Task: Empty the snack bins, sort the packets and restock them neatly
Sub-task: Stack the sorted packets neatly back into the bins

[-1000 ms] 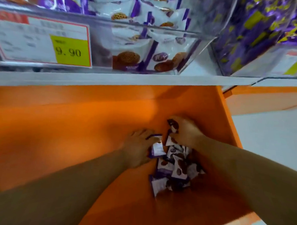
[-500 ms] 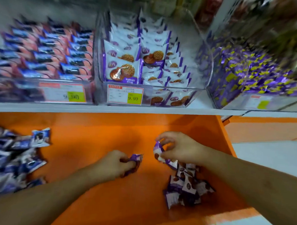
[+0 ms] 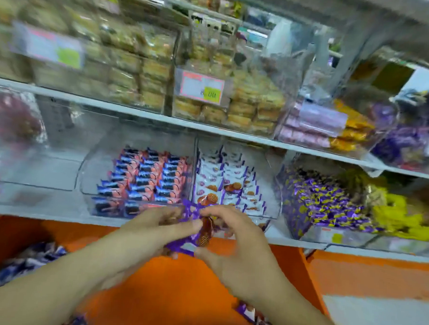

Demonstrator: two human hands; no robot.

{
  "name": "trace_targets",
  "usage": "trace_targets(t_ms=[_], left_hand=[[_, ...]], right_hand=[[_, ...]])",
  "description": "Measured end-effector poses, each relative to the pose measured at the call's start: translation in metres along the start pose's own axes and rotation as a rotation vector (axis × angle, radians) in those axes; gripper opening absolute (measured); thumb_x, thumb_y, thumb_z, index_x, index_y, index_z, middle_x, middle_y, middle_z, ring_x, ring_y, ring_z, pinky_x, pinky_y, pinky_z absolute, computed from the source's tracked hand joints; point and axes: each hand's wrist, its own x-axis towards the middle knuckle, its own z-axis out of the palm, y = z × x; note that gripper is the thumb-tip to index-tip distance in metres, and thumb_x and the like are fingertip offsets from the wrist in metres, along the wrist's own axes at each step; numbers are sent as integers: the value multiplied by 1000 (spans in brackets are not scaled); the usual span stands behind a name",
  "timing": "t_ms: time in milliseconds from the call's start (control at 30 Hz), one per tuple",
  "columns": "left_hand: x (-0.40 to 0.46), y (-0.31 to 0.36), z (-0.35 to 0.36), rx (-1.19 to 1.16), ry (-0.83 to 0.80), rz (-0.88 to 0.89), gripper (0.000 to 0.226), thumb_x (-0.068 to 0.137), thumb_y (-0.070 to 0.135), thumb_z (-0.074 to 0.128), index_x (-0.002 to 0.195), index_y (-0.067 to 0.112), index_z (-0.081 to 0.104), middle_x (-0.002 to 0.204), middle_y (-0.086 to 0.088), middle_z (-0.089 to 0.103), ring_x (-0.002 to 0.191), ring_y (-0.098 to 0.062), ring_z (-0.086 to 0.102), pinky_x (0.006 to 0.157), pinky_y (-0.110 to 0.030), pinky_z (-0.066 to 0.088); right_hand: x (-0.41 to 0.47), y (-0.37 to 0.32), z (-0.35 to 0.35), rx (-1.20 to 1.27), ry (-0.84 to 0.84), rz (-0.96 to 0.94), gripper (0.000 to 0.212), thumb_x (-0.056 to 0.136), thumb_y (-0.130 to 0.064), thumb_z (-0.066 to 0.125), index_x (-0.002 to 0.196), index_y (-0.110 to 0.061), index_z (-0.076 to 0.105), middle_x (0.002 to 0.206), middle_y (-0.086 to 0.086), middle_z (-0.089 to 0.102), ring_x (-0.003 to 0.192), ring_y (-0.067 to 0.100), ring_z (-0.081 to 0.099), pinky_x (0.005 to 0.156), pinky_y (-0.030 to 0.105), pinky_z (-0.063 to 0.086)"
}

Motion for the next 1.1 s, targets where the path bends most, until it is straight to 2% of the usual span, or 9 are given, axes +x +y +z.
trace_targets(t_ms=[100,233,400,500,633,800,900,1000,1100], left_hand=[[-5,6,-5,-98,-33,40,31,82,12,83,106,25,69,98,-10,79,77,-24,73,71,-42,53],[-7,15,-9,-94,-43,49,28,86,9,78,108,24,70,99,-4,80,84,-23,73,78,-46,53],[0,19,-15,-87,-49,27,67,76,13,86,135,24,58,113,2,78,103,-22,76,96,-46,57],[4,23,-10,-113,-35,54,53,78,12,84,123,28,62,100,10,80,96,-18,78,92,-43,59],[8,25,-8,-181,20,63,30,90,15,73,120,16,68,110,-8,79,101,-32,76,101,-55,54],[9,25,-8,-189,51,69,28,97,9,65,125,10,65,109,-13,78,101,-31,76,92,-45,59],[9,20,-6,-170,63,73,26,96,10,66,123,10,67,110,-11,78,100,-29,77,89,-41,63],[6,18,0,-188,63,49,26,97,15,67,122,10,69,113,-13,78,104,-30,76,97,-48,58],[4,17,9,-284,21,-29,28,98,20,65,120,5,71,116,-20,75,111,-39,72,101,-56,55]], right_hand=[[0,-13,3,17,48,26,64,77,-28,90,126,-54,58,131,-31,54,128,-4,48,105,21,40],[2,-12,-4,150,40,131,65,84,-36,86,134,-58,52,139,-28,52,125,-5,49,107,28,44],[16,-2,-3,275,61,203,53,86,-28,87,125,-52,60,121,-35,59,105,5,65,87,25,55],[25,6,0,409,53,249,49,86,-17,87,120,-44,64,112,-21,71,96,12,71,86,31,60],[30,13,-3,559,83,266,49,75,-17,92,113,-36,67,110,-1,79,101,24,75,91,50,61],[30,23,-22,683,206,240,37,75,8,85,103,-9,69,95,13,80,87,23,75,69,26,57],[27,27,-34,744,227,197,32,71,6,86,94,-12,72,94,19,78,81,24,72,64,25,56],[22,26,-34,693,157,161,33,71,-10,89,99,-17,73,102,24,73,91,31,69,77,34,55],[18,22,-23,524,96,128,28,83,-8,86,103,-23,74,100,9,77,96,31,72,92,46,57]])
